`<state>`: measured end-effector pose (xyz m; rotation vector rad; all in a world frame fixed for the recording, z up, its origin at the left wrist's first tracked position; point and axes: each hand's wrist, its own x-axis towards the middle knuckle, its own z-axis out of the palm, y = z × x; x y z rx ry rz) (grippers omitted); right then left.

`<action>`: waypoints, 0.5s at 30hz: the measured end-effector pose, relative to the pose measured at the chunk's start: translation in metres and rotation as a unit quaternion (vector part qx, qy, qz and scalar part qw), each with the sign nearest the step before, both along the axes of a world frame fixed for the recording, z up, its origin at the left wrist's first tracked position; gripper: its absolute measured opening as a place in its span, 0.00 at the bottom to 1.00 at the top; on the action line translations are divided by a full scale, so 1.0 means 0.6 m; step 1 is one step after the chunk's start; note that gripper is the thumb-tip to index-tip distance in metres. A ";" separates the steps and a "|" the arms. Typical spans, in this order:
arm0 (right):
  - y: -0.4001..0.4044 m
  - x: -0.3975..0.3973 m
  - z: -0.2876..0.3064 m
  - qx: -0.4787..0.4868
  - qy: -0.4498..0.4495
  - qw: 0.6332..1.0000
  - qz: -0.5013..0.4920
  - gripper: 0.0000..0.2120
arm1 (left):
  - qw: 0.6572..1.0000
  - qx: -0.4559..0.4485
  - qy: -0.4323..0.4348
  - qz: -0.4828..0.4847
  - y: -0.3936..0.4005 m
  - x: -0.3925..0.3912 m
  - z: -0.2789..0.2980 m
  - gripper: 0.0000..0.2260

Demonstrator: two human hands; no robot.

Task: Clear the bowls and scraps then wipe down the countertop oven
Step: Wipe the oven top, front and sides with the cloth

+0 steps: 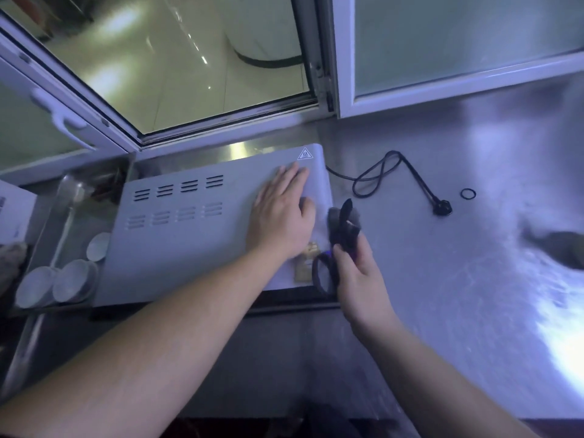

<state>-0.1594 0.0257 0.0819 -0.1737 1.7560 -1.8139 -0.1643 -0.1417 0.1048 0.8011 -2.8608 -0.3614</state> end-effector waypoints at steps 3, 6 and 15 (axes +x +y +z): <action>-0.016 -0.020 -0.003 0.021 0.089 0.995 0.036 0.24 | 1.000 0.012 0.003 -0.005 -0.006 0.000 -0.001 0.25; -0.046 -0.057 -0.015 0.053 0.137 0.988 0.042 0.25 | 1.000 0.018 0.003 -0.011 -0.010 0.001 -0.001 0.24; -0.121 -0.158 0.002 0.135 0.301 0.939 0.094 0.24 | 0.993 0.089 0.082 0.019 -0.015 0.001 -0.002 0.24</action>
